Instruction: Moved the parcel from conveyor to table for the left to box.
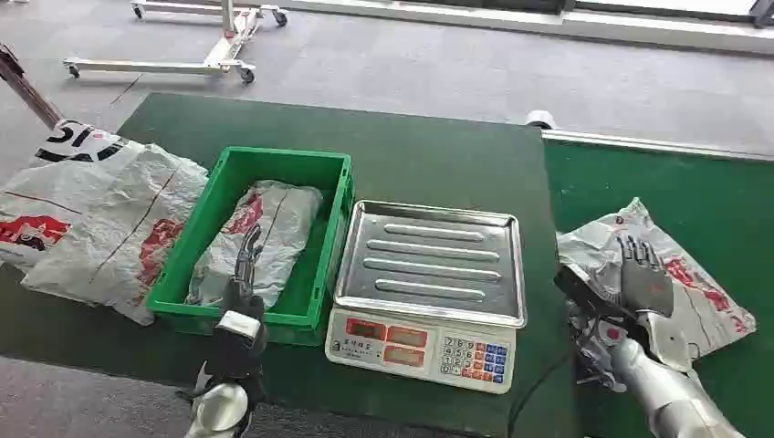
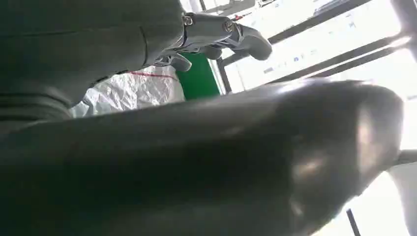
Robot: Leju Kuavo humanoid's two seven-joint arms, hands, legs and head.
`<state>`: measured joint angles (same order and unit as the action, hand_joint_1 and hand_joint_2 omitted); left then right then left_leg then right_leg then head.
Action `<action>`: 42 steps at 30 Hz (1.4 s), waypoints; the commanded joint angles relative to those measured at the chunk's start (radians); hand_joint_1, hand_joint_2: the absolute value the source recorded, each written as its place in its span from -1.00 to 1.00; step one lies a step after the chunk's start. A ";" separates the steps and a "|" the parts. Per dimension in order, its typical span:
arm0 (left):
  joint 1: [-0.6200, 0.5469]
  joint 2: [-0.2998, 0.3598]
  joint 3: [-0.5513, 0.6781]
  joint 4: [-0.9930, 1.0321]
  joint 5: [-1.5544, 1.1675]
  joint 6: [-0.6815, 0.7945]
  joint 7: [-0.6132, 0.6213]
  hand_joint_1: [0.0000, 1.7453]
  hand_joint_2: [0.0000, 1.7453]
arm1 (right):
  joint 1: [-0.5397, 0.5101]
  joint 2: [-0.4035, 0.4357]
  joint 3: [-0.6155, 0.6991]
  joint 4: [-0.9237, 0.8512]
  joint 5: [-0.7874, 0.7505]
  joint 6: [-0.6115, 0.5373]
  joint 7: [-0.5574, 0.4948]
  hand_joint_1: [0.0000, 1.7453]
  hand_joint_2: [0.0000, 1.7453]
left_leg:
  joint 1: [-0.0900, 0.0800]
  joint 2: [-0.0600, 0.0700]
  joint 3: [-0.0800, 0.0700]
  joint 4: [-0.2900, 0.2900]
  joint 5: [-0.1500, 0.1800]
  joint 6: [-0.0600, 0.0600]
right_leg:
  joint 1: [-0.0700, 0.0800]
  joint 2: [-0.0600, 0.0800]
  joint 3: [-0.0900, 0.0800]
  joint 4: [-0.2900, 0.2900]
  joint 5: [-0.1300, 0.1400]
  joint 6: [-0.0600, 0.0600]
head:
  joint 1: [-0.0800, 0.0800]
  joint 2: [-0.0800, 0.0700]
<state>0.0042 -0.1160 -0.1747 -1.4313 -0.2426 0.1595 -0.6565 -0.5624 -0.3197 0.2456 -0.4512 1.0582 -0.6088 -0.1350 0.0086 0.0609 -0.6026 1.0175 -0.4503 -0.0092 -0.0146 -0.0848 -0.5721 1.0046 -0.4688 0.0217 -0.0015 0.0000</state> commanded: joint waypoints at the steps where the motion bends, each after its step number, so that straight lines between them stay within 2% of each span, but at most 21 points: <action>1: -0.018 0.013 0.003 0.033 -0.003 -0.005 0.004 -1.00 -1.00 | -0.024 -0.004 -0.046 0.138 0.013 0.007 0.014 -1.00 -1.00 | 0.000 -0.001 0.002 -0.002 0.000 0.000 | 0.000 0.007 0.000 -0.001 0.000 -0.001 | 0.000 0.000; 4: -0.018 0.013 0.003 0.033 -0.003 -0.005 0.004 -1.00 -1.00 | -0.024 -0.004 -0.046 0.138 0.013 0.007 0.014 -1.00 -1.00 | 0.000 -0.001 0.001 -0.001 0.001 -0.001 | 0.000 0.007 0.000 -0.001 0.000 -0.001 | 0.000 0.000; 5: -0.017 0.014 0.002 0.034 -0.003 -0.004 0.004 -1.00 -1.00 | -0.015 -0.018 -0.042 0.143 0.046 0.005 0.088 -1.00 -1.00 | 0.000 0.000 0.001 -0.001 0.001 -0.001 | 0.000 0.007 -0.001 0.000 0.000 -0.001 | 0.000 0.000; 9: -0.016 0.015 -0.001 0.040 -0.003 -0.004 0.004 -1.00 -1.00 | 0.007 -0.041 -0.090 0.145 0.023 -0.007 0.072 -1.00 -1.00 | 0.000 -0.004 0.002 -0.003 0.001 0.000 | -0.001 0.006 0.001 -0.002 0.000 -0.001 | 0.000 0.000; 14: -0.027 0.026 -0.007 0.069 0.000 -0.002 0.004 -1.00 -1.00 | 0.037 -0.074 -0.146 0.156 0.010 -0.001 0.077 -1.00 -1.00 | 0.000 -0.001 0.001 -0.001 0.001 0.000 | -0.001 0.005 0.000 -0.001 0.000 -0.001 | 0.000 0.000; 15: -0.029 0.027 -0.007 0.071 0.000 -0.001 0.003 -1.00 -1.00 | 0.039 -0.076 -0.149 0.156 0.009 -0.003 0.073 -1.00 -1.00 | 0.000 -0.004 0.003 -0.003 0.001 0.000 | -0.002 0.006 0.002 -0.002 0.000 -0.001 | 0.000 0.000; 19: -0.030 0.027 -0.007 0.072 0.001 -0.001 0.003 -1.00 -1.00 | 0.039 -0.075 -0.149 0.156 0.009 -0.003 0.073 -1.00 -1.00 | 0.000 -0.003 0.001 -0.002 0.000 0.000 | -0.002 0.006 0.000 -0.001 0.000 -0.001 | 0.000 0.000; 21: -0.029 0.025 -0.011 0.080 0.006 0.009 -0.002 -1.00 -1.00 | 0.059 -0.067 -0.170 0.159 0.007 0.053 0.077 -1.00 -1.00 | 0.000 -0.001 0.003 -0.003 0.000 0.000 | -0.002 0.010 0.000 -0.002 0.001 -0.002 | 0.000 0.000; 23: -0.026 0.029 -0.018 0.078 0.008 0.014 -0.004 -1.00 -1.00 | 0.074 -0.043 -0.178 0.184 0.006 0.068 0.059 -1.00 -1.00 | 0.000 0.000 0.002 -0.002 0.000 0.000 | -0.002 0.007 0.000 -0.001 0.000 -0.001 | 0.000 0.000; 24: -0.025 0.030 -0.021 0.074 0.008 0.015 -0.004 -1.00 -1.00 | 0.078 -0.028 -0.188 0.193 0.004 0.066 0.064 -1.00 1.00 | 0.001 -0.002 0.003 -0.003 0.001 0.000 | -0.001 0.009 0.002 -0.003 0.001 -0.002 | 0.000 0.000; 25: -0.027 0.030 -0.027 0.072 0.007 0.019 -0.006 -1.00 -1.00 | 0.080 -0.021 -0.179 0.199 -0.009 0.088 0.066 -1.00 1.00 | 0.001 0.000 0.003 -0.002 0.000 0.000 | -0.001 0.007 0.001 -0.002 0.000 -0.001 | 0.000 0.000; 26: 0.099 0.156 -0.153 0.198 -0.119 -0.107 0.120 -1.00 -1.00 | 0.206 -0.146 -0.305 0.074 0.116 0.213 -0.059 -1.00 1.00 | 0.001 -0.002 0.005 -0.004 0.001 0.000 | -0.001 0.011 0.002 -0.004 0.001 -0.002 | 0.000 0.000; 27: -0.050 0.104 -0.143 0.066 0.079 0.101 0.039 -1.00 -1.00 | 0.121 0.043 -0.469 0.148 0.285 0.184 0.061 -1.00 1.00 | 0.001 0.002 0.002 -0.002 0.000 0.000 | 0.000 0.007 0.000 -0.001 0.000 -0.001 | 0.000 0.000; 32: -0.039 0.084 -0.107 0.036 0.027 0.068 0.053 -1.00 -1.00 | 0.188 0.104 -0.476 0.216 0.279 0.133 0.072 -1.00 1.00 | 0.003 -0.001 0.004 -0.004 0.000 -0.001 | 0.002 0.008 0.003 -0.004 0.001 -0.002 | 0.000 0.000; 33: -0.036 0.081 -0.101 0.030 0.018 0.060 0.056 -1.00 -1.00 | 0.202 0.111 -0.498 0.222 0.255 0.150 0.060 1.00 1.00 | 0.002 0.000 0.003 -0.002 0.000 0.000 | 0.001 0.006 0.002 -0.002 0.000 -0.002 | 0.000 0.000; 37: -0.050 0.068 -0.088 0.034 -0.002 0.030 0.053 -1.00 -1.00 | 0.245 0.114 -0.545 0.215 0.203 0.113 0.014 1.00 1.00 | 0.004 -0.004 0.006 -0.004 0.000 0.000 | 0.003 0.006 0.006 -0.005 0.000 -0.003 | 0.000 0.000; 42: -0.081 0.056 -0.084 0.069 -0.007 -0.003 0.042 -1.00 -1.00 | 0.239 0.093 -0.590 0.193 0.157 0.094 -0.063 1.00 1.00 | 0.003 -0.005 0.007 -0.003 0.000 0.000 | 0.002 0.005 0.005 -0.004 -0.001 -0.002 | 0.000 0.000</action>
<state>-0.0154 -0.0729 -0.2361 -1.4256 -0.2430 0.1801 -0.6111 -0.3854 -0.2731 -0.2164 -0.3140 1.2516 -0.5089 -0.1454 0.0098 0.0654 -0.5970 1.0171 -0.4520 -0.0093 -0.0138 -0.0812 -0.5700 1.0041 -0.4710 0.0212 -0.0015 0.0000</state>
